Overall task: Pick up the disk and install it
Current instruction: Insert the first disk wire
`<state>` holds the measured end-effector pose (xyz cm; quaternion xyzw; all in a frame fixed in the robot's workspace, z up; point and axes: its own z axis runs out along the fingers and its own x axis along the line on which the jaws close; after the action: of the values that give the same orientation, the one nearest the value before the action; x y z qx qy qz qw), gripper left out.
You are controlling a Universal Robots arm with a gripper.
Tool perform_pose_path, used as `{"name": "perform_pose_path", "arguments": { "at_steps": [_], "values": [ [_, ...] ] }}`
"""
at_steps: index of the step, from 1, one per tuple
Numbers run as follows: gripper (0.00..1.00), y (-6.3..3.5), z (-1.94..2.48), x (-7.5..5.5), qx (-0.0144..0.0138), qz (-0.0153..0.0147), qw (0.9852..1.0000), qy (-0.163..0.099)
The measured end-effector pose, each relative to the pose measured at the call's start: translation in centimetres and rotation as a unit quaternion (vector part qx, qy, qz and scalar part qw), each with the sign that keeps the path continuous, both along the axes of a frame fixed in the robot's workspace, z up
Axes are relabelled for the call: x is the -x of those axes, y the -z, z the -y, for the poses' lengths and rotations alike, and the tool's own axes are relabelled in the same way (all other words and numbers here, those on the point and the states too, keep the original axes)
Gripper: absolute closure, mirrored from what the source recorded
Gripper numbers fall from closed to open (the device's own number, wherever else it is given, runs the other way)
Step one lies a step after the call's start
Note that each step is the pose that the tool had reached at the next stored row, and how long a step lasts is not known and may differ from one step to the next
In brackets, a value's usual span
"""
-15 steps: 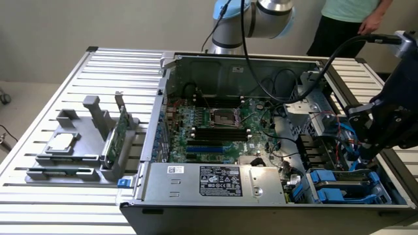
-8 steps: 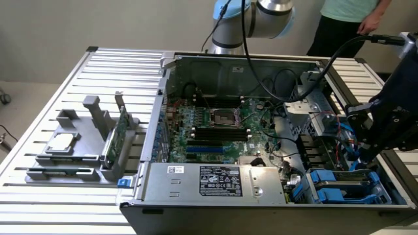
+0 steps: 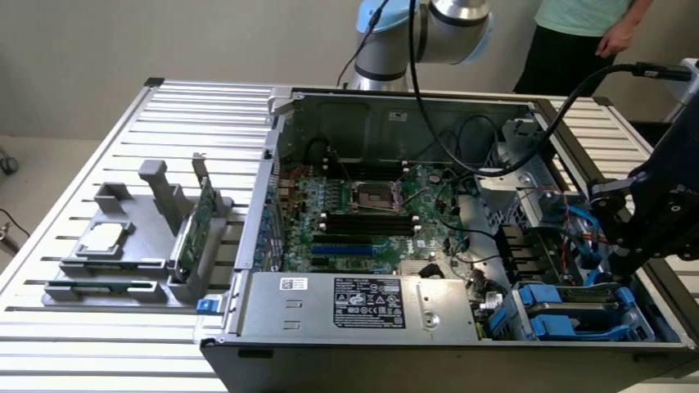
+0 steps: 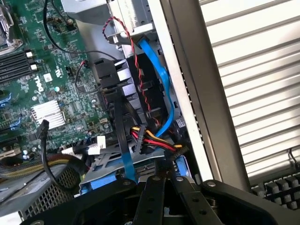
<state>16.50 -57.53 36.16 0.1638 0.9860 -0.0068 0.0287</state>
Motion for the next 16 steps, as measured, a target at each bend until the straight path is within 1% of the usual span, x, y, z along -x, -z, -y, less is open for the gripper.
{"name": "perform_pose_path", "arguments": {
  "at_steps": [4, 6, 8, 11, 16],
  "values": [
    [0.89, 0.01, 0.85, -0.16, -0.0006, -0.0008, 1.0, 0.0],
    [0.89, 0.01, 1.02, -0.16, -0.0015, -0.0009, 1.0, 0.005],
    [0.89, 0.01, 1.05, -0.16, -0.004, -0.001, 0.9999, 0.013],
    [0.89, 0.02, 1.05, -0.16, -0.0088, -0.001, 0.9995, 0.03],
    [0.89, 0.03, 1.05, -0.15, -0.016, -0.001, 0.9981, 0.06]
  ]
}}
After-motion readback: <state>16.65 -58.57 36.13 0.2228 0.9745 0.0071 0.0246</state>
